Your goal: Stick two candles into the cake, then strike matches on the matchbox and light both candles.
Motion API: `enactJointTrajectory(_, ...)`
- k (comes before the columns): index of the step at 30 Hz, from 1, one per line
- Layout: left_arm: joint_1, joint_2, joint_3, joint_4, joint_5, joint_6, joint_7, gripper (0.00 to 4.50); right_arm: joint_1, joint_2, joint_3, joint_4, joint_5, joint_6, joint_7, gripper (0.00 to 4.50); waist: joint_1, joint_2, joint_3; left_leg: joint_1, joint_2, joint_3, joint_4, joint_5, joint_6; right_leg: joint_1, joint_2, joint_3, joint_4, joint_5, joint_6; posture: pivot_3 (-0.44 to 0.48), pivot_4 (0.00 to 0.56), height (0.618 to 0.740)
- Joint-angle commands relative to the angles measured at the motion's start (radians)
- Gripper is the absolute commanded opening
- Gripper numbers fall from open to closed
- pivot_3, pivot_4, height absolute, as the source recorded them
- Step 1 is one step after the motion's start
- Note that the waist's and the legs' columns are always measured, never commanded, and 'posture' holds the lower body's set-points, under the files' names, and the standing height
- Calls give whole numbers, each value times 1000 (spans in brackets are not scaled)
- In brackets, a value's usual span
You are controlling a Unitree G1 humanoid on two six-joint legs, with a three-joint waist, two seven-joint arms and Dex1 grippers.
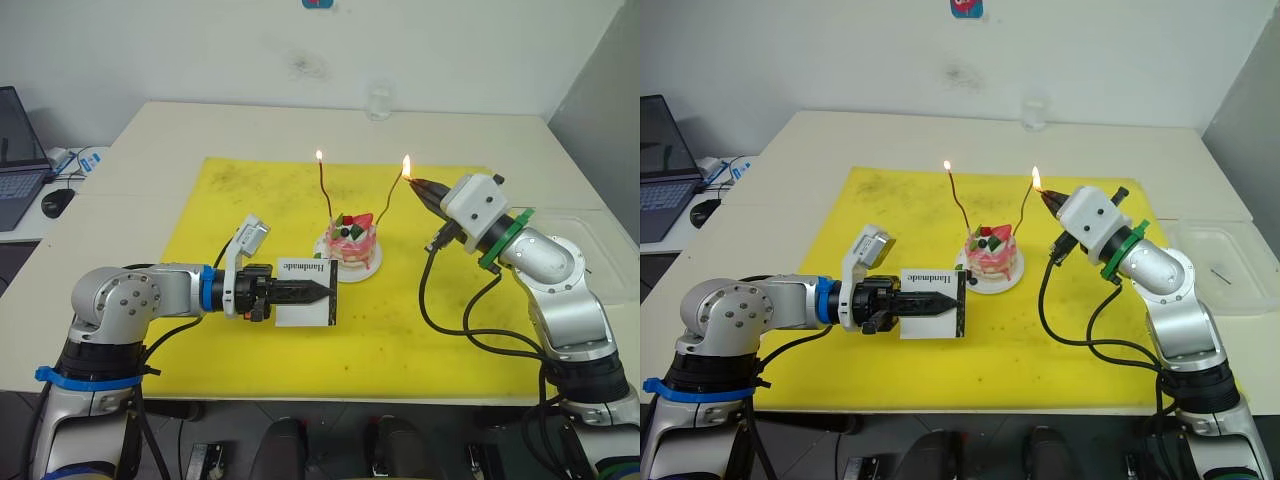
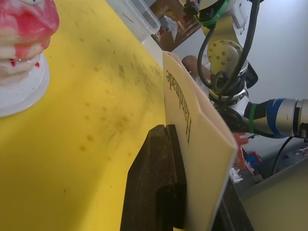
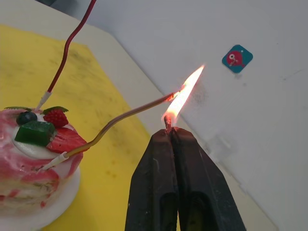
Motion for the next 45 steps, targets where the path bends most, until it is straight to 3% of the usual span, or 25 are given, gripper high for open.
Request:
enactJointTrajectory(1,-5,4,19,-24,-19,-1,-7,0,-1,-12,-17,-16,-1,-16,2,33,-1,0,0,0,0,0,0,0,0,0,0,0,0,0,0,0,150,740)
enactJointTrajectory(28,1,0,21,-24,-23,-7,-2,0,44,-42,-56,-9,4,0,-13,33,0,0,0,0,0,0,0,0,0,0,0,0,0,0,0,0,150,740)
enactJointTrajectory(38,7,5,16,-24,-17,-12,-13,0,158,52,-418,-40,49,396,-297,33,3,0,0,0,0,0,0,0,0,0,-1,0,0,0,0,0,150,740)
enactJointTrajectory(45,-1,-4,8,-16,-16,-12,-13,0,163,22,-614,110,-3,455,-493,33,2,0,0,0,0,1,0,0,0,0,-1,1,0,0,0,0,150,740)
